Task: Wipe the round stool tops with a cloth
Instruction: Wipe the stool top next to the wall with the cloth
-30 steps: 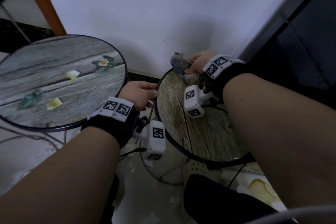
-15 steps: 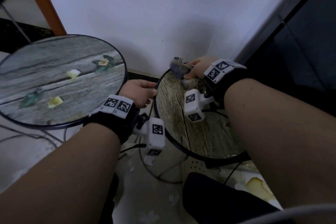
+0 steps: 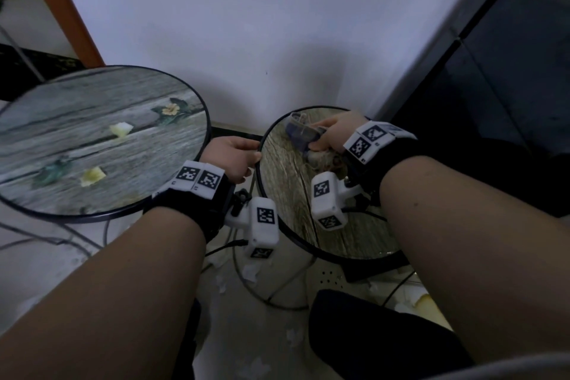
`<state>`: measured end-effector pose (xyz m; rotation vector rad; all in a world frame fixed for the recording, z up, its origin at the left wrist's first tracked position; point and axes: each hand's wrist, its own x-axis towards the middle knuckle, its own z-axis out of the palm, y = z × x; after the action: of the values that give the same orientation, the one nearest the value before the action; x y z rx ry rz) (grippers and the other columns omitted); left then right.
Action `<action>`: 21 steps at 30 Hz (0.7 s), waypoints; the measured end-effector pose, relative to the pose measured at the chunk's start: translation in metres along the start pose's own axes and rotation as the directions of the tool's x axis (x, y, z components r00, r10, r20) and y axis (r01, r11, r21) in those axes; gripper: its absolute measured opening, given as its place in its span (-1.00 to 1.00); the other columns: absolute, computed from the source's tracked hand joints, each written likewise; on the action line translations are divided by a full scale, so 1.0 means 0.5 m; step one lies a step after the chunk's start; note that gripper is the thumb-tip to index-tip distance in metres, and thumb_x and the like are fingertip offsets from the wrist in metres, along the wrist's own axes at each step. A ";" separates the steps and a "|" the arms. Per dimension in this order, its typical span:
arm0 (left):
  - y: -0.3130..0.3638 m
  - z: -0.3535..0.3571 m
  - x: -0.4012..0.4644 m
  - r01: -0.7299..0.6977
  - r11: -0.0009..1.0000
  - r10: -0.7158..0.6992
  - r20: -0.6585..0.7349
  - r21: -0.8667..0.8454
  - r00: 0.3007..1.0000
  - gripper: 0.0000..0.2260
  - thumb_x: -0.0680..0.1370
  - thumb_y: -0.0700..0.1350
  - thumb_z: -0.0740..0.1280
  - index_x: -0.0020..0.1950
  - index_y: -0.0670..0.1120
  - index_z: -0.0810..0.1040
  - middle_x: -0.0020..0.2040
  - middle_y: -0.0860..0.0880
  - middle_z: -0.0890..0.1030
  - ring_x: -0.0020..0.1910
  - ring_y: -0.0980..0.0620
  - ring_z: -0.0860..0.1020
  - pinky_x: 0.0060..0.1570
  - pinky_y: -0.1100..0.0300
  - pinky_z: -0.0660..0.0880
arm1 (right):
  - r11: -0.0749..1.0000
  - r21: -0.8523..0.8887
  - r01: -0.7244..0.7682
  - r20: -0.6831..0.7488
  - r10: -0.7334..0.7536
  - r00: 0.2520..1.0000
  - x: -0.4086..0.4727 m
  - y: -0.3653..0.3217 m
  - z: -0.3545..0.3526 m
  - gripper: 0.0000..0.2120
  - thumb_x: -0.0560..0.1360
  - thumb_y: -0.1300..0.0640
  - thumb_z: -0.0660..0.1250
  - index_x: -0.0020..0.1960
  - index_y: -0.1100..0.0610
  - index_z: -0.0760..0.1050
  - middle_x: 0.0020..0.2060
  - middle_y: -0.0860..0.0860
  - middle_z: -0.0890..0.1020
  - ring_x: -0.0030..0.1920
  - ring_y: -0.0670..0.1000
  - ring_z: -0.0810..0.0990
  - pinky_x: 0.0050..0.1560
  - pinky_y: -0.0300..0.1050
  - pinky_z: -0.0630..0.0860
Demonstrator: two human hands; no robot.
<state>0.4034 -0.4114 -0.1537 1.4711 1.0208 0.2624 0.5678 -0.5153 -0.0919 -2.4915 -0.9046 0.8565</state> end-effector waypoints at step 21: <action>-0.013 0.004 -0.020 -0.019 1.000 0.019 0.011 0.008 1.000 -0.73 0.57 -0.16 0.29 0.26 -0.10 0.55 -0.15 -0.10 0.58 -0.47 0.06 0.38 -0.61 0.42 0.30 | 0.952 0.296 -0.071 -0.027 0.083 0.996 -0.108 0.021 0.037 -0.59 0.41 0.44 0.38 0.24 0.23 0.54 -0.05 0.04 0.61 -0.25 -0.11 0.47 -0.53 -0.45 0.34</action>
<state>0.3962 -0.4210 -0.1560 1.4890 1.0008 0.2642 0.5277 -0.5571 -0.0884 -2.2863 -0.6176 0.8924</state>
